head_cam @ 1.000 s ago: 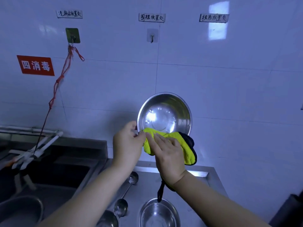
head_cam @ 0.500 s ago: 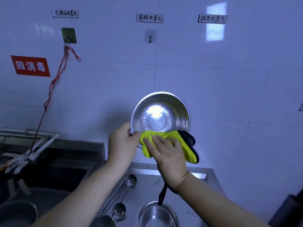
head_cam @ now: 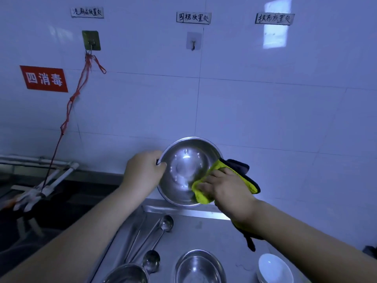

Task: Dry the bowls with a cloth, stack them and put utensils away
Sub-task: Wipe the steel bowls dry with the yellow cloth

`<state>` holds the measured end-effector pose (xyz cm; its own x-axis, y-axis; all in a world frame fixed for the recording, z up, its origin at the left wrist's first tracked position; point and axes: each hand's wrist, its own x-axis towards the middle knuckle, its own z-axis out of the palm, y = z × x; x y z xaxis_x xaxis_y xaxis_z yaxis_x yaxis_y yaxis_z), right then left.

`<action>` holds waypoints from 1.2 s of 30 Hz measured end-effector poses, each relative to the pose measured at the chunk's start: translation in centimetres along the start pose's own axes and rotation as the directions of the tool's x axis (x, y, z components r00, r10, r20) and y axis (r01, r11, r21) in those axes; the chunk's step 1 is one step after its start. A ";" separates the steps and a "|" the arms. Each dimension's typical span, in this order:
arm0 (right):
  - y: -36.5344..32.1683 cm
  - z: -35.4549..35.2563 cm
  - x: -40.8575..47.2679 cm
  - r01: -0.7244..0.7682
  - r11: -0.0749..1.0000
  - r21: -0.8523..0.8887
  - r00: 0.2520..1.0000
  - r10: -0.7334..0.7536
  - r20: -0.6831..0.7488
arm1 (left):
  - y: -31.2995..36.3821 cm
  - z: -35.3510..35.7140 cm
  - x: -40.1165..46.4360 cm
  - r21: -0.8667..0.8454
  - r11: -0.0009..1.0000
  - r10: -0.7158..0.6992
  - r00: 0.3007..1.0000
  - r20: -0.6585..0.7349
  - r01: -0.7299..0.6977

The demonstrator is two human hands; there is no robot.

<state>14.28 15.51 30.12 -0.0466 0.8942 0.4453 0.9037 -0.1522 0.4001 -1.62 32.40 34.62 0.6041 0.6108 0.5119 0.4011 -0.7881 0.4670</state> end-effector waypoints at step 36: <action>-4.2 1.8 -0.2 -0.023 0.946 0.322 0.995 0.053 -0.085 | 1.5 0.9 -1.7 -0.015 1.000 0.010 1.000 0.011 -0.010</action>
<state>11.31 16.73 26.88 -0.0345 0.8459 0.5321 0.9935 -0.0290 0.1105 -1.44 30.12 33.83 0.6160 0.6016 0.5086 0.3842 -0.7930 0.4728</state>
